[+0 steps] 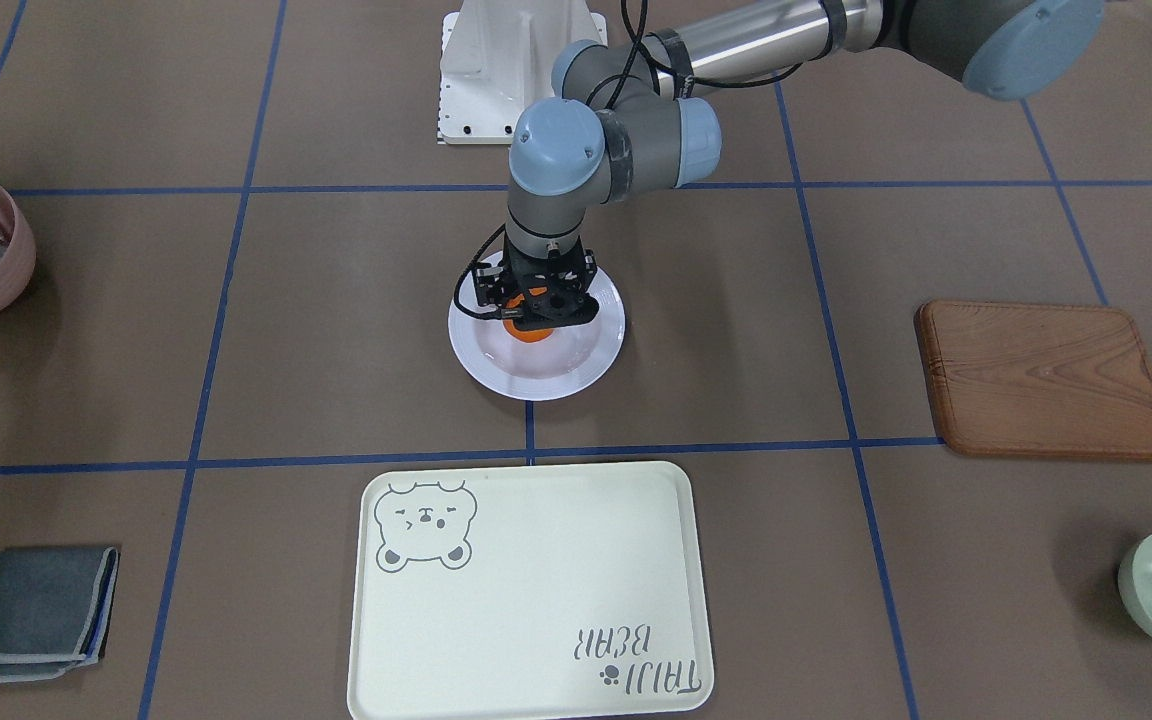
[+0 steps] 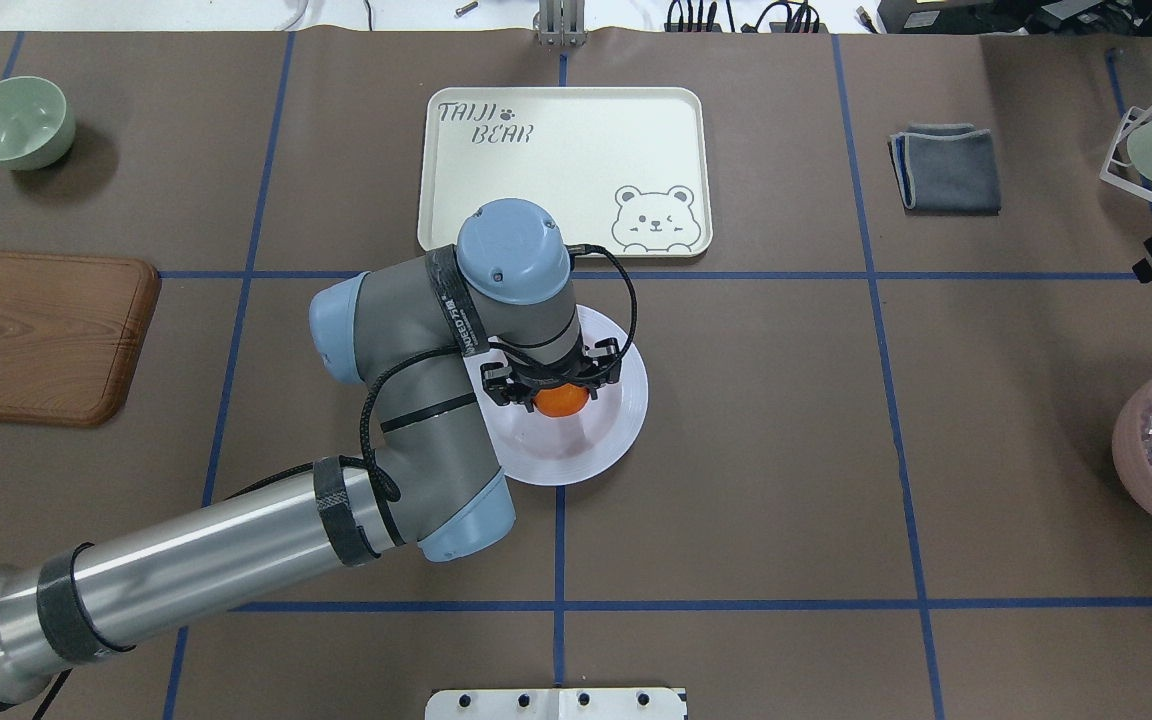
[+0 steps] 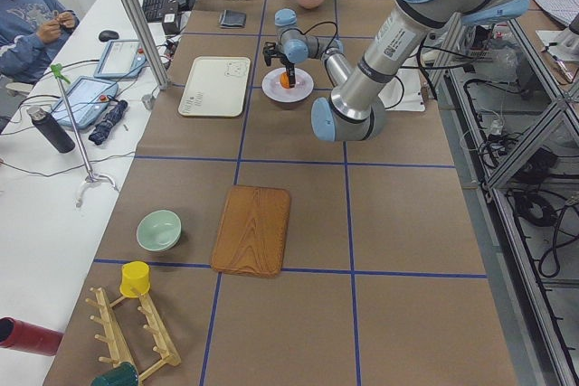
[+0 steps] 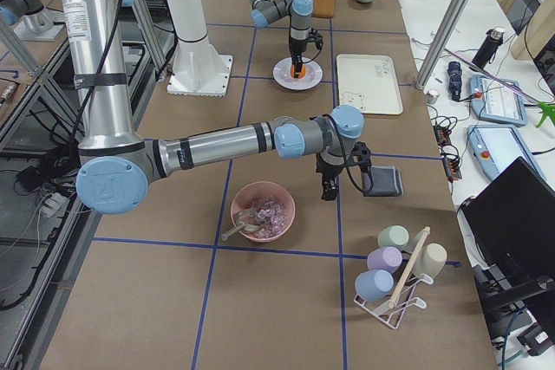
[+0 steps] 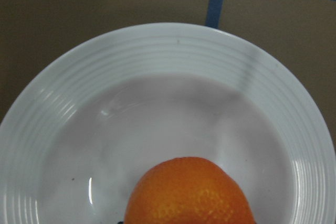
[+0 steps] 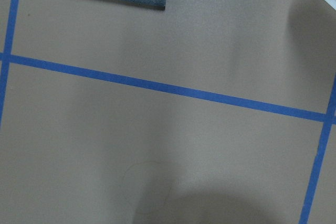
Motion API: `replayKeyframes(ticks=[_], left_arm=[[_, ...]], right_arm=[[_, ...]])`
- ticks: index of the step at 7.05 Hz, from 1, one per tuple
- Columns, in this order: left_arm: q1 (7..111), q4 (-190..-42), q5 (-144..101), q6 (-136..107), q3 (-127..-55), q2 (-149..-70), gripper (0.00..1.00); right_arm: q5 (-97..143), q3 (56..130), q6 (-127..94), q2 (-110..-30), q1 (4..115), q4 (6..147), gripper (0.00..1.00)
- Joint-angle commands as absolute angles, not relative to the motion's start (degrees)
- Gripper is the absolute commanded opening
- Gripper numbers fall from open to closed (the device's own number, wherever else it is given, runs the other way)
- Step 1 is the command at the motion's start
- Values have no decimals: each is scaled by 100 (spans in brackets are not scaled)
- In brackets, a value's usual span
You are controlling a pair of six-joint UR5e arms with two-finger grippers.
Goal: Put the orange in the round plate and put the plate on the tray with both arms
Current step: 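Lower the orange onto the white plate and open the left gripper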
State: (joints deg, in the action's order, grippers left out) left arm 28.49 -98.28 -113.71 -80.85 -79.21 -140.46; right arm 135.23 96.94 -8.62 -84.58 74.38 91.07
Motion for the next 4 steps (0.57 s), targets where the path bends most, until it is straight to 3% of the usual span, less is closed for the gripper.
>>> replayKeyframes(ticks=[1,4], left_arm=[[2848,-9861,-11364,-8068,-7919,-14045,97],[3066,-9835,-11417,-8060,-8417,-13836,97]], right_arm=[[13553,9729,-861,-8446,7436,9106,100],[13579,9800,-1227,-8420,7164,8430,100]])
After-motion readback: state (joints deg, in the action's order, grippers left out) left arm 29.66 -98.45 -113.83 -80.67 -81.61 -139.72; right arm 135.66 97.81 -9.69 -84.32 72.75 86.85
